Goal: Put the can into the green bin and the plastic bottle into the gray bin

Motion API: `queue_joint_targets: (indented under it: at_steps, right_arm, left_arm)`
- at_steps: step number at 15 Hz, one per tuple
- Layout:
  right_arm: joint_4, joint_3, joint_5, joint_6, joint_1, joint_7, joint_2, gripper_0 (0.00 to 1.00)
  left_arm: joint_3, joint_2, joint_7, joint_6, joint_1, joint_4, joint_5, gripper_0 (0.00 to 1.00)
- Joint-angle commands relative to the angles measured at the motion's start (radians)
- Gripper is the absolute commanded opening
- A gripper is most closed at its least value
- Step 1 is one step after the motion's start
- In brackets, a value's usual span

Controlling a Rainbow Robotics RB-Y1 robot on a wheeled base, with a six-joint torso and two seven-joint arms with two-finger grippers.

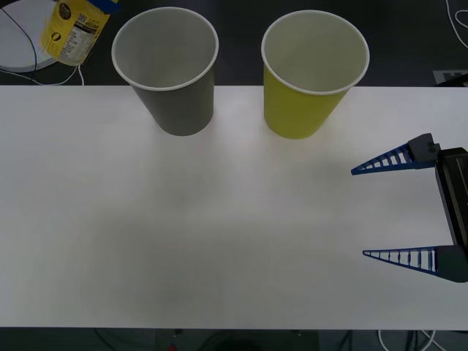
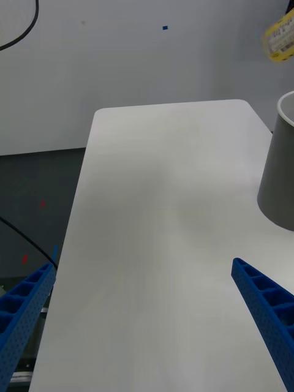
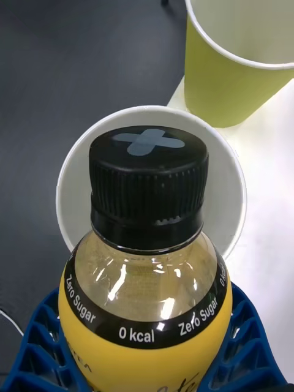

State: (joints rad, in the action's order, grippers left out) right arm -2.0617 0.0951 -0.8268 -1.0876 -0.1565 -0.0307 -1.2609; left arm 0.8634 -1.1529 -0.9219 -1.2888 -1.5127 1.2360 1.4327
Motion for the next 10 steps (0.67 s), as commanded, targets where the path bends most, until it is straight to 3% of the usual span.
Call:
queue_joint_targets:
  at_steps: [1,6,10]
  right_arm:
    - [0.0,0.0,0.0,0.0,0.0,0.0,0.0,1.0]
    - [0.0,0.0,0.0,0.0,0.0,0.0,0.0,1.0]
    - [0.0,0.0,0.0,0.0,0.0,0.0,0.0,1.0]
  left_arm:
    - [0.069,0.062,0.0,0.0,-0.081,-0.081,0.002,0.0]
    - [0.201,0.196,0.018,-0.011,-0.216,-0.257,-0.014,0.0]
    - [0.221,0.314,0.054,-0.05,-0.273,-0.429,-0.012,0.0]
